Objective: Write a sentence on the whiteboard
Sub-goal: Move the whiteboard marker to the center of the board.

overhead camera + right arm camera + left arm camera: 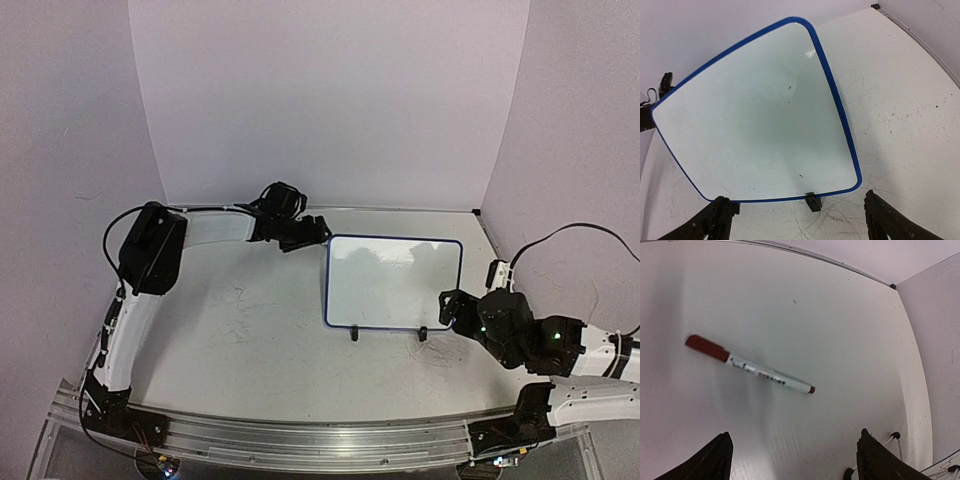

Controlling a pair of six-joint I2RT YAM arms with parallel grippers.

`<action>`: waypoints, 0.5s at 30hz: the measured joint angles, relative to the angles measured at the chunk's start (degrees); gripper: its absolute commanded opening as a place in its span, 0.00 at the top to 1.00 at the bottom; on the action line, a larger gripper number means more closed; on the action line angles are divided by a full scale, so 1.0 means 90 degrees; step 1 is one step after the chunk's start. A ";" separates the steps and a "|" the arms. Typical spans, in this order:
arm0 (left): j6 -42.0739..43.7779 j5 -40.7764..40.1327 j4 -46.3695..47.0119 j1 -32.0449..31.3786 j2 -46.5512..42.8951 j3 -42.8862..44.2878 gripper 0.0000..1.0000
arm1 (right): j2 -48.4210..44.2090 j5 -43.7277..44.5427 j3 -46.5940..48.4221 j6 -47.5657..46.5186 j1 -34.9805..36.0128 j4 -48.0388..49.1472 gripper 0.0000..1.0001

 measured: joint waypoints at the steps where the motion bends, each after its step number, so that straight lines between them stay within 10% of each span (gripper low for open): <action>1: 0.0005 0.0037 0.0125 -0.0026 0.0236 0.0279 0.15 | -0.0091 0.0013 -0.0002 -0.0063 0.0000 -0.0029 0.08; 15: -0.0317 0.0130 0.1219 -0.0046 0.2172 0.2605 0.00 | -0.0317 -0.0091 -0.0013 -0.0277 0.0004 -0.0312 0.13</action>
